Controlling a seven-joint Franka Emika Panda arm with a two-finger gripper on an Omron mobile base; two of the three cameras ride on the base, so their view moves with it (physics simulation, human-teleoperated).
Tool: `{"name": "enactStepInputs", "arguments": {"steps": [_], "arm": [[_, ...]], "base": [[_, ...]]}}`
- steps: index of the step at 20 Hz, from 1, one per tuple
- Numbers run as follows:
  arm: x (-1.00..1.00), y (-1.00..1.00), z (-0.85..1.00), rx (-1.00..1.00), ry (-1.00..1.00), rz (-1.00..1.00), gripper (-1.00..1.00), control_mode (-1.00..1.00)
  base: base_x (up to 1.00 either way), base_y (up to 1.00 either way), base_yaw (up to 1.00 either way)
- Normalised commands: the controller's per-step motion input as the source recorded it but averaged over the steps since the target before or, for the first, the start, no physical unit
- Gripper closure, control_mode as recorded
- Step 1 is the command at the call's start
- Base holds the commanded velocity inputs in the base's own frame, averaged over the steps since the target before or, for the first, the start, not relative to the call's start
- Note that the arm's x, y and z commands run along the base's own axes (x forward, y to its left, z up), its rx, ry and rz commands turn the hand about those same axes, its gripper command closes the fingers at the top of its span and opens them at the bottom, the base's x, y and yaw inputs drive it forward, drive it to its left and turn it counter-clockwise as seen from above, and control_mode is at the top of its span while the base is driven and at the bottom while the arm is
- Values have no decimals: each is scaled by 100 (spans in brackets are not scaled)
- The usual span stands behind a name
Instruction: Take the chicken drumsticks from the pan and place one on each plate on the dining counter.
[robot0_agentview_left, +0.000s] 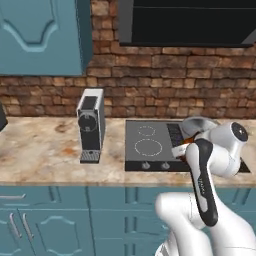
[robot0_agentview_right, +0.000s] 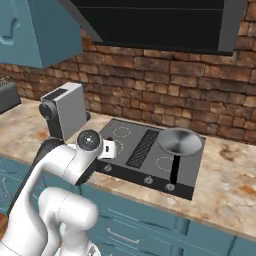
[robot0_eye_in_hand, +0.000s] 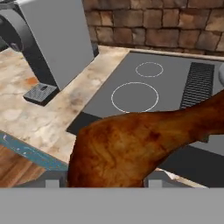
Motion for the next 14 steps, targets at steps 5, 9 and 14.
{"name": "enactStepInputs", "arguments": {"steps": [5,9,14], "arm": [[0,0,0,0,0,0,100,100],[0,0,0,0,0,0,100,100],[0,0,0,0,0,0,100,100]], "base": [[-15,98,53],[0,96,55],[0,84,59]]}}
